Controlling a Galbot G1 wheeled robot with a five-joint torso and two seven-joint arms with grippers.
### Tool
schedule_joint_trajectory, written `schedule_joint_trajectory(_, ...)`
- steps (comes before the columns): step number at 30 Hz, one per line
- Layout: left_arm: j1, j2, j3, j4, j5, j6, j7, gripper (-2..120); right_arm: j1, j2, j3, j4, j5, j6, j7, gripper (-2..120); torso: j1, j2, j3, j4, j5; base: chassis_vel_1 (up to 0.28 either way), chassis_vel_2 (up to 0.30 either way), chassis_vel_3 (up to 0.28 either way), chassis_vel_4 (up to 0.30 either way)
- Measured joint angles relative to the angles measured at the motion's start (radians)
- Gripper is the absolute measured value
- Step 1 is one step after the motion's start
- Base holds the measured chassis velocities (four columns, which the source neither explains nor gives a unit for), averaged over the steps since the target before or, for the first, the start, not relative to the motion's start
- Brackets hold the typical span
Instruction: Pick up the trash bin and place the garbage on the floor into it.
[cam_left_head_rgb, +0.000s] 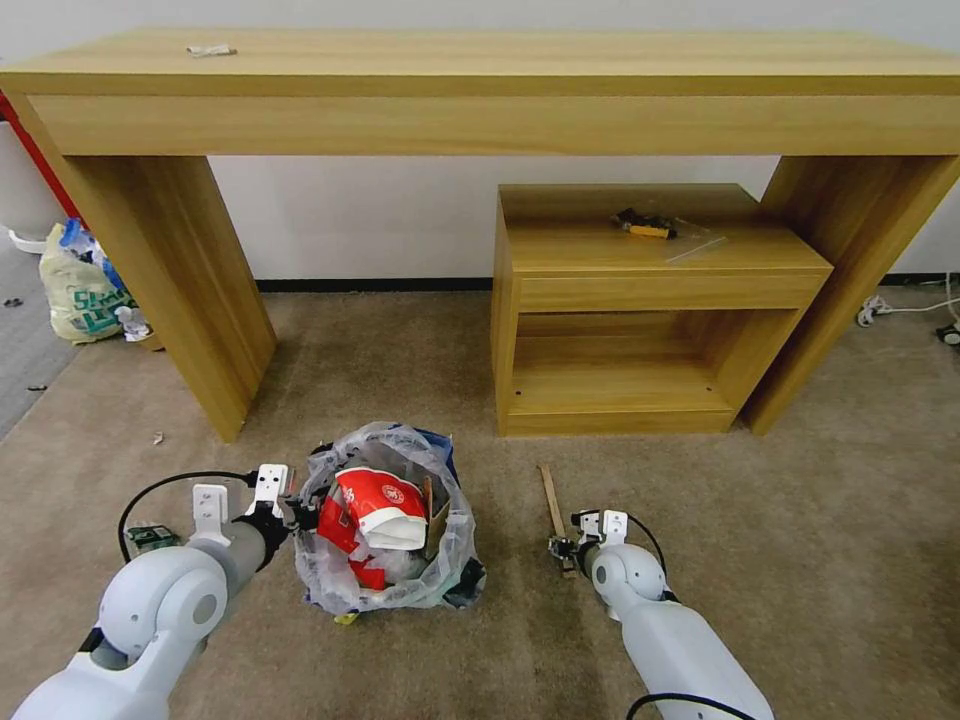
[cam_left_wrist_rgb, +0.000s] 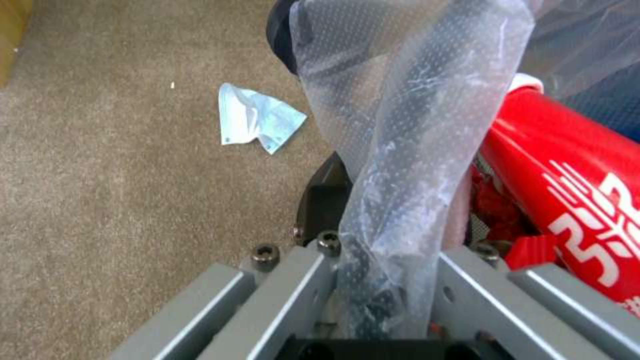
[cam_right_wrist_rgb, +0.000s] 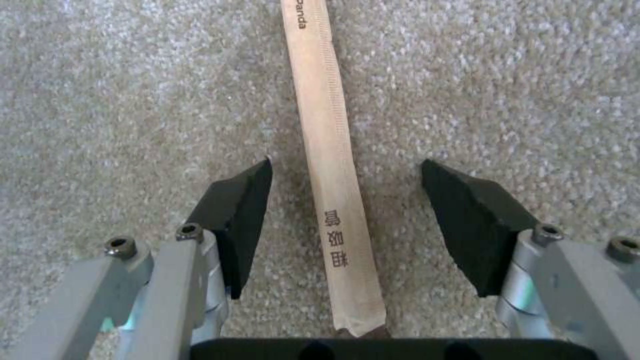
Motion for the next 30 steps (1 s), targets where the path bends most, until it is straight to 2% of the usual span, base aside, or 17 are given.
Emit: schedule_joint_trajectory(30, 0.000, 0.000, -0.001, 0.000, 0.000, 0.000, 0.000, 0, -0.001, 0.000, 0.000, 0.000, 0.000, 0.000, 0.000, 60, 0.000, 0.000, 0.000, 0.0001, 0.0002, 0.000, 0.000, 0.000, 0.000)
